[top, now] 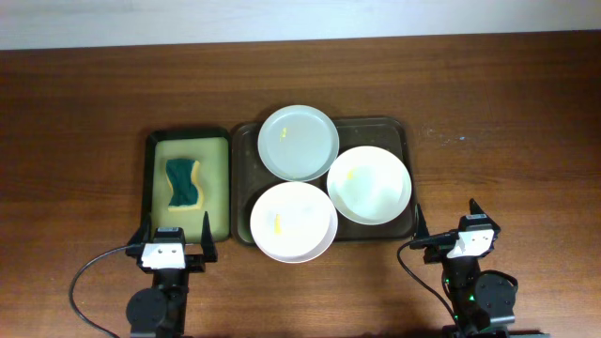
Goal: Clean dirty plates on tray and stack at the side
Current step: 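Move the left gripper to the sponge and the right gripper to the right plate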
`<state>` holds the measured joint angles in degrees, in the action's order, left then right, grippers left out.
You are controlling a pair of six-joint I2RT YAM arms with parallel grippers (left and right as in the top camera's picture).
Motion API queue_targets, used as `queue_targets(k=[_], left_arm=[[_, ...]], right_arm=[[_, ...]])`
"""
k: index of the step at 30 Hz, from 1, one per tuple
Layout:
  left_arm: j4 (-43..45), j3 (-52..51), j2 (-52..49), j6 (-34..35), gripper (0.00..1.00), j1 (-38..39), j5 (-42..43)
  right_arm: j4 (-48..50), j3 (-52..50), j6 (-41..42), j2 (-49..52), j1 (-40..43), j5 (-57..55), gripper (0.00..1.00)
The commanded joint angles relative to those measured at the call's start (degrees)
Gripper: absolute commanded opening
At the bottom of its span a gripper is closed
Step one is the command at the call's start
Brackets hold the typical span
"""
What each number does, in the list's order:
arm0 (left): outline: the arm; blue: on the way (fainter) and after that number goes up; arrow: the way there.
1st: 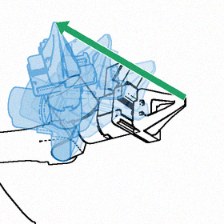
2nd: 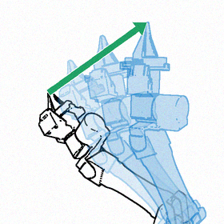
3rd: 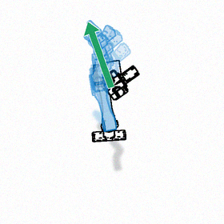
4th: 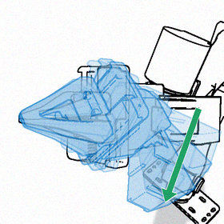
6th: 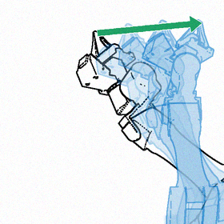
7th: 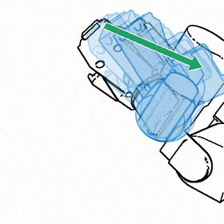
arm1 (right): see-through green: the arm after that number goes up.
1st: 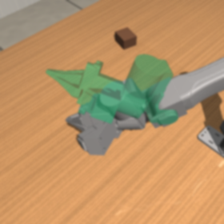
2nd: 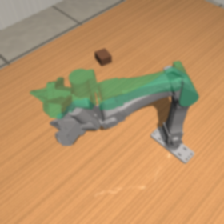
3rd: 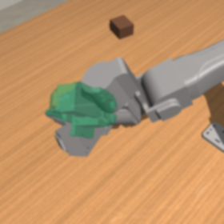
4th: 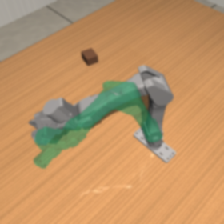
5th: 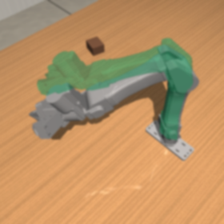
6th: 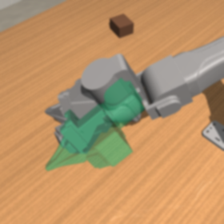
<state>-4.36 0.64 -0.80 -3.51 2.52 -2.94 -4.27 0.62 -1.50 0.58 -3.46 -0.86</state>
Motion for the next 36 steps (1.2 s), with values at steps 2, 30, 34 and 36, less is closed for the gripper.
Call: queue_targets(k=[2, 30, 34, 36], left_arm=[[-0.3, -0.1, 0.4, -0.9, 0.99, 0.2, 0.6], [-65.1, 80.3, -88.4, 11.3, 0.0, 0.3, 4.2], [-65.1, 80.3, -78.9, 19.8, 0.13, 0.3, -7.8], [-65.0, 80.3, -75.5, 19.8, 0.62, 0.3, -8.5]], right_arm=[[-0.3, -0.3, 0.5, -0.2, 0.2, -0.9, 0.98], [-73.7, 81.1, 9.8, 93.0, 0.1, 7.2, 0.51], [-68.0, 80.9, 9.7, 107.1, 0.2, 7.0, 0.76], [-65.4, 80.9, 9.8, 109.9, 0.2, 7.1, 0.98]])
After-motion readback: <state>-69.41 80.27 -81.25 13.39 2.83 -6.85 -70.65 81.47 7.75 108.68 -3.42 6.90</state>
